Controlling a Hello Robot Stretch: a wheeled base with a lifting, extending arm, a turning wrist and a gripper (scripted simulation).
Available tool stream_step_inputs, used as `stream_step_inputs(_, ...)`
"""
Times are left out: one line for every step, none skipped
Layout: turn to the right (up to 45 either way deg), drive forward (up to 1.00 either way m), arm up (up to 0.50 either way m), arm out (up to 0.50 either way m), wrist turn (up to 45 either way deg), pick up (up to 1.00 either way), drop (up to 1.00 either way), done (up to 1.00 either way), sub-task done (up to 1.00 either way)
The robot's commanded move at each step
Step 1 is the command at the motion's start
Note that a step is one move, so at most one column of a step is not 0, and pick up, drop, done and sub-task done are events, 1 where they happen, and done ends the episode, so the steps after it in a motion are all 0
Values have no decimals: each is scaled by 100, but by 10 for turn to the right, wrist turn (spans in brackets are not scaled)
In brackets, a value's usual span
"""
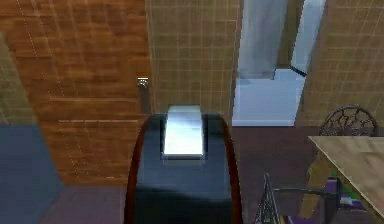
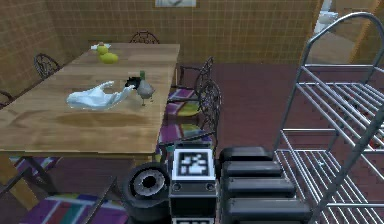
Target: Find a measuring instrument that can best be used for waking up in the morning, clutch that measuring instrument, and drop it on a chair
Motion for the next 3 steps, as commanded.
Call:
stream_step_inputs(-360, 0, 0, 0, 0, 0, 0, 0, 0)
stream_step_inputs(0, 0, 0, 48, 0, 0, 0, 0, 0)
stream_step_inputs(0, 0, 0, 0, 450, 0, 0, 0, 0)
